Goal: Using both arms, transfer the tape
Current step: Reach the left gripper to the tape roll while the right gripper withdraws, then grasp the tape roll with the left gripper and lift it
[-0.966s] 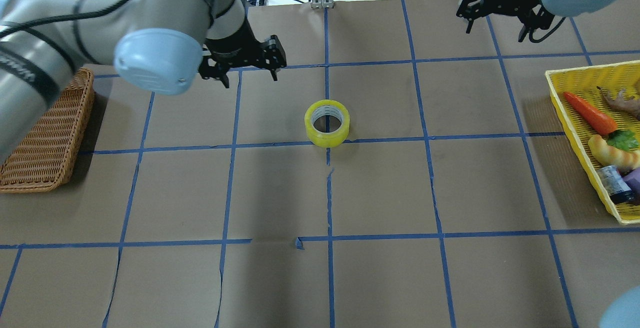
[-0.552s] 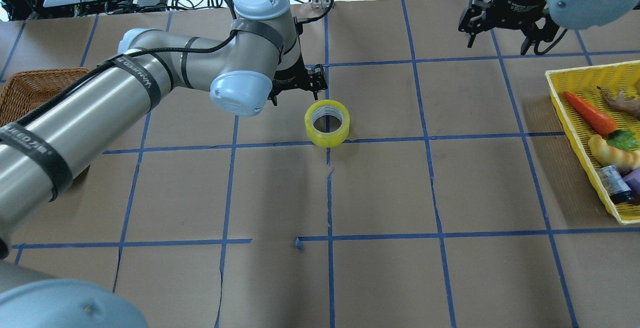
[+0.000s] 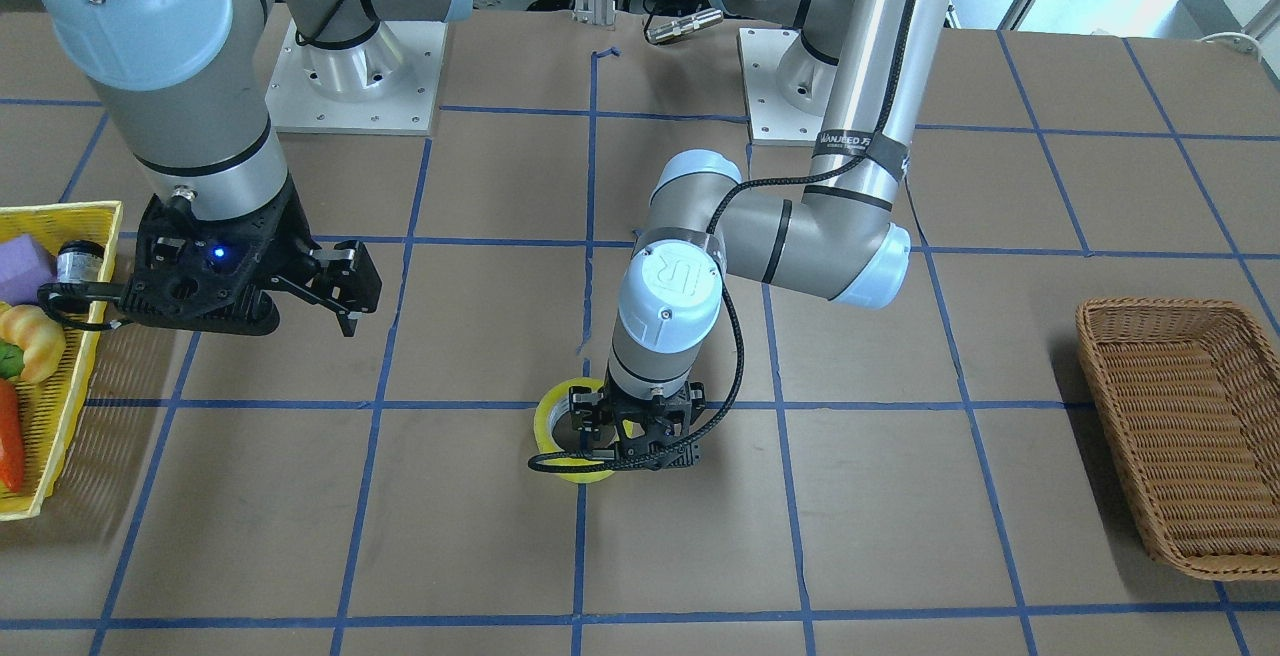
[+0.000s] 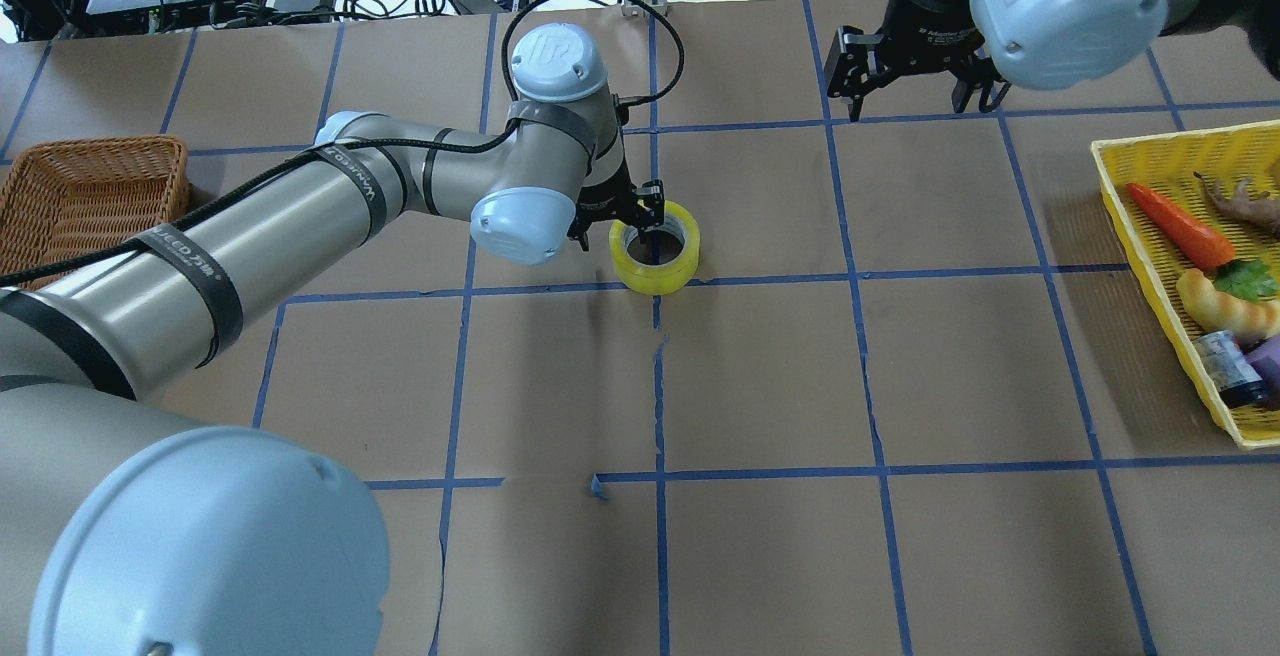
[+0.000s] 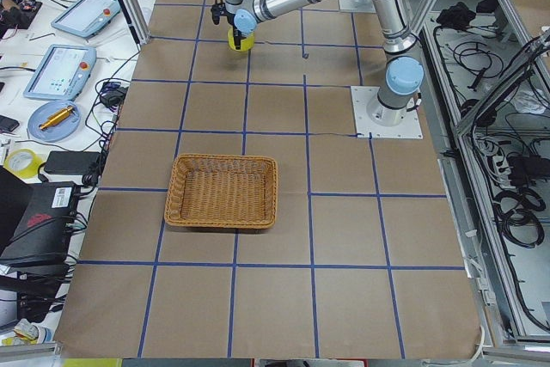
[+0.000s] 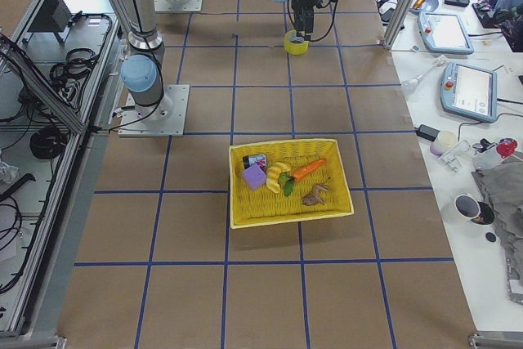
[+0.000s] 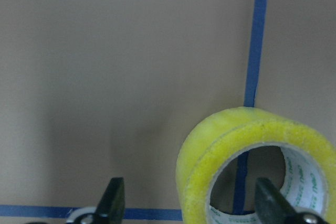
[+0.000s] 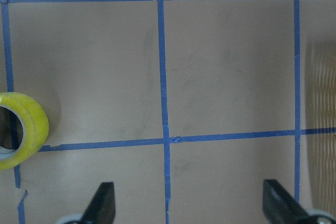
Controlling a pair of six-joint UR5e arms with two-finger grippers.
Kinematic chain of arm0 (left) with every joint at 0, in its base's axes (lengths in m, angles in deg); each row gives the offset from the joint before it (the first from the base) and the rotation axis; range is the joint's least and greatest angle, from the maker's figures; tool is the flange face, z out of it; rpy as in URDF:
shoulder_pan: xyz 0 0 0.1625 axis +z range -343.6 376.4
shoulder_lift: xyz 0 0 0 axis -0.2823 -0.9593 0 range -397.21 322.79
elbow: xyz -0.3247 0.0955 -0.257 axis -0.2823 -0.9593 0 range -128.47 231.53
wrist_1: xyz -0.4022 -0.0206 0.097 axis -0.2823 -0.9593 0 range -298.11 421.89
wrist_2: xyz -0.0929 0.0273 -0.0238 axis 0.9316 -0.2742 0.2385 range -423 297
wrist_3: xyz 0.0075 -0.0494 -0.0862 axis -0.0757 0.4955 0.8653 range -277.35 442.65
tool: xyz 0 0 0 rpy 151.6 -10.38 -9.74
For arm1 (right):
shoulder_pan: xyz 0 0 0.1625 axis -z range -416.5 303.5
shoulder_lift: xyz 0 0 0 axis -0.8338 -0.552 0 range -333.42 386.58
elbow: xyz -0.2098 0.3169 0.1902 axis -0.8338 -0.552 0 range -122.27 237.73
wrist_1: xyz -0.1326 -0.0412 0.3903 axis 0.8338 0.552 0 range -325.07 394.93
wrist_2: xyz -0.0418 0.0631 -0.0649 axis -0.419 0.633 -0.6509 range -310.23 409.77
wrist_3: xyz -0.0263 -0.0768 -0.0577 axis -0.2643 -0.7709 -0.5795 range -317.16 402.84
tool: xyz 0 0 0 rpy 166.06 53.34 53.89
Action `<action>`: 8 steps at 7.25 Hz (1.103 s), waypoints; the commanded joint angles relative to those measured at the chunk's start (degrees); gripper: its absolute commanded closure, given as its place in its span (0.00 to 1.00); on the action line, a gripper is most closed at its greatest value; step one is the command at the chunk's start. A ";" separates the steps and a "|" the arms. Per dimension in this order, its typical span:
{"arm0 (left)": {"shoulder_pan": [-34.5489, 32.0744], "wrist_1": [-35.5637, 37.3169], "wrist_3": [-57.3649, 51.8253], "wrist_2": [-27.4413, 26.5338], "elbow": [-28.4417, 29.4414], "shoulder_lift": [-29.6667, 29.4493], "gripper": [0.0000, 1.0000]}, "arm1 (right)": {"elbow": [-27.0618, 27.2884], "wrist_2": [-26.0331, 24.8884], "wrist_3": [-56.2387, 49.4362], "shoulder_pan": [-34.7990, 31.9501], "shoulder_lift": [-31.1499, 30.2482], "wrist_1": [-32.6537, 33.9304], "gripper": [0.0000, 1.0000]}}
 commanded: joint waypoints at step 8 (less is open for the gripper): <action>24.35 -15.28 -24.78 0.44 1.03 13.78 0.99 | 0.02 3.32 -1.54 3.04 -3.54 -1.39 0.00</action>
